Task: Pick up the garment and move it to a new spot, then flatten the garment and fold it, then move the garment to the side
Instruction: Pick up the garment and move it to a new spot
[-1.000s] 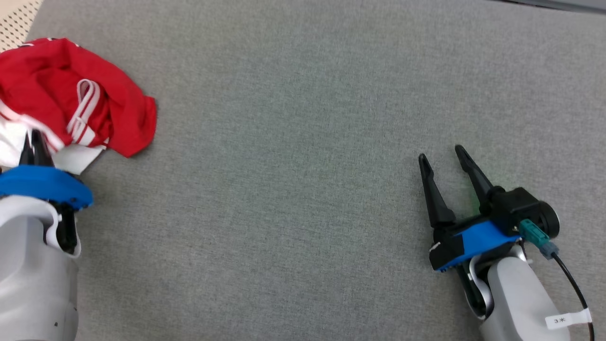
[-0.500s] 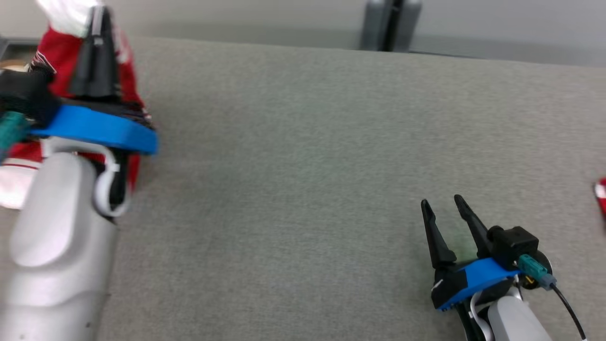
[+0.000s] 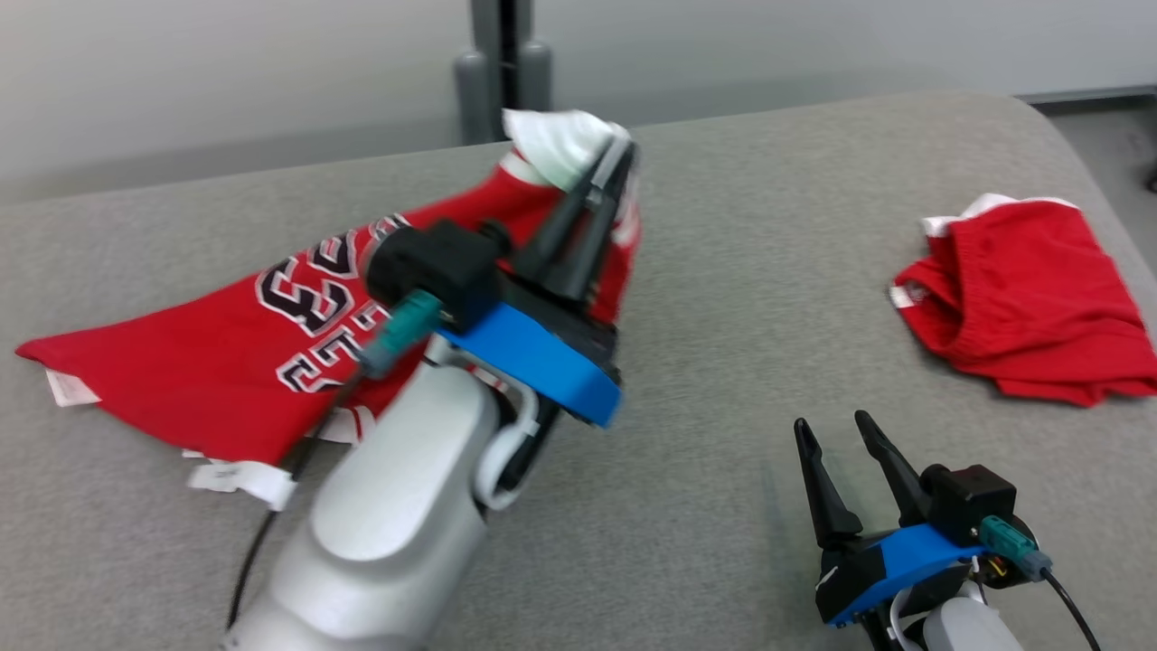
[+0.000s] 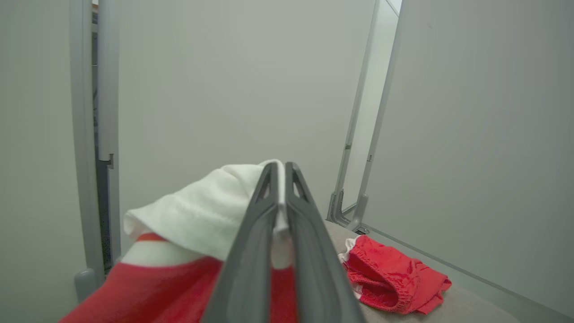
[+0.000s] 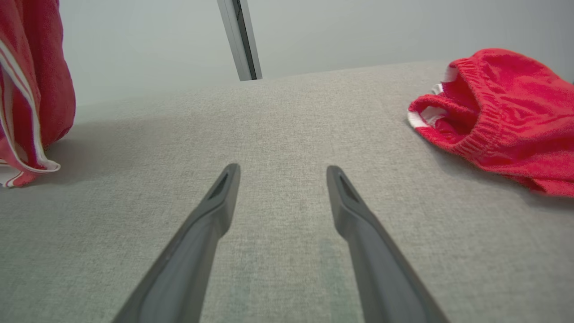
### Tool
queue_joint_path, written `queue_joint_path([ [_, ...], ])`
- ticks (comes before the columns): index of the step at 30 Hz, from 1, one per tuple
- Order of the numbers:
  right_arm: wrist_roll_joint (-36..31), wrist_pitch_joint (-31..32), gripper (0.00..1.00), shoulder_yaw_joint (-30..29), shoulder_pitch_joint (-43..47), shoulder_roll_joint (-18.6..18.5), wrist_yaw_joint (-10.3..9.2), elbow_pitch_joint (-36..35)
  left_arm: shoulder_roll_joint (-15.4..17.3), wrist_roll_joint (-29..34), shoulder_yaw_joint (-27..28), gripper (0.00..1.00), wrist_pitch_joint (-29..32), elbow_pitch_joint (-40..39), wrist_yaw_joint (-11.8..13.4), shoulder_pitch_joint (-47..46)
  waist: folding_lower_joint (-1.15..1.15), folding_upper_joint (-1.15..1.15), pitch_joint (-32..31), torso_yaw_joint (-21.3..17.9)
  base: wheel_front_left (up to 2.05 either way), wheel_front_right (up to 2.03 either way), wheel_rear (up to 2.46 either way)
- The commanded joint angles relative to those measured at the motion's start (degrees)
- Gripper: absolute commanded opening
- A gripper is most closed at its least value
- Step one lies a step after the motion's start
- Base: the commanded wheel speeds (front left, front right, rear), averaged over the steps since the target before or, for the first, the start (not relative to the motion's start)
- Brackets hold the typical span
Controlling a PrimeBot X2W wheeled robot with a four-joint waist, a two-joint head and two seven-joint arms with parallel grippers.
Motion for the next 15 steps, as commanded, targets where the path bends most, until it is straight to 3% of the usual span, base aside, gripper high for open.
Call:
queue_joint_path([
  [1,0.25,-0.02,1.0,0.21,0.84,-0.19,0.0,0.22,-0.54,-0.5,-2.06,0.0,-0.1,0.56,-0.46,0.53,0.0,0.0,-1.5,-2.72,0.0,0.0,0.0],
  [8,0.94,-0.02,1.0,0.97,0.86,-0.18,0.0,0.44,-2.09,-3.48,-10.44,0.0,-0.31,4.35,-0.16,1.73,0.0,0.0,-1.04,-6.34,0.0,0.0,0.0],
  [9,1.03,-0.02,1.0,1.02,0.81,-0.18,0.0,0.43,-2.16,-4.09,-11.24,0.64,-0.32,5.08,0.21,2.15,0.0,0.0,-0.99,-6.51,0.0,0.0,0.0],
  [10,1.13,-0.02,1.0,0.99,0.77,-0.19,0.0,0.42,-2.19,-4.59,-11.54,1.0,-0.34,5.49,0.95,2.34,0.0,0.0,-0.97,-6.59,0.0,0.0,0.0],
  [15,1.06,-0.02,1.0,-0.02,1.02,-0.19,0.0,0.24,-2.14,-2.81,-8.48,1.0,-0.37,6.75,4.31,3.91,0.0,0.0,-1.21,-5.0,0.0,0.0,0.0],
])
